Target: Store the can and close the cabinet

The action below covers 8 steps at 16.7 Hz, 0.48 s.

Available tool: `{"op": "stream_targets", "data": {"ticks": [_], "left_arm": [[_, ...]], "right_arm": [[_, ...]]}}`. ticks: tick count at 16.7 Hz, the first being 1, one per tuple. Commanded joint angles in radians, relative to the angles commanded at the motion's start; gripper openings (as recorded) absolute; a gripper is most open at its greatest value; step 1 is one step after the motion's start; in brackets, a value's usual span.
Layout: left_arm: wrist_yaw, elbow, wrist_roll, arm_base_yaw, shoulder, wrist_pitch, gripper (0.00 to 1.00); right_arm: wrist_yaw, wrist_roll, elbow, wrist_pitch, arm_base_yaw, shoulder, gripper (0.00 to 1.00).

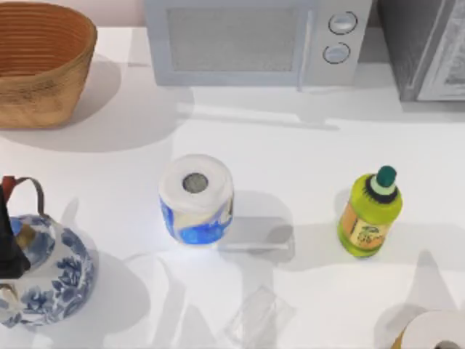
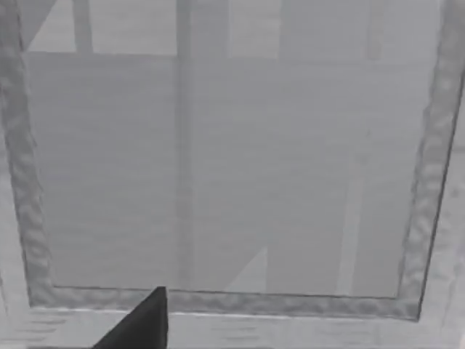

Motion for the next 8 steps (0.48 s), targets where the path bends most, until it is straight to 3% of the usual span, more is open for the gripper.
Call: {"op": "stream_targets", "data": {"ticks": [4,8], "left_arm": [[0.0,0.0,0.0,0.0,0.0,0.0,1.0],[0.0,0.0,0.0,0.0,0.0,0.0,1.0]], "right_arm": [[-0.149,0.005,0.055,0.189,-0.171,0.245,1.0],[-0.216,0.006,0.056,0.26,-0.235,0.342,1.0]]}}
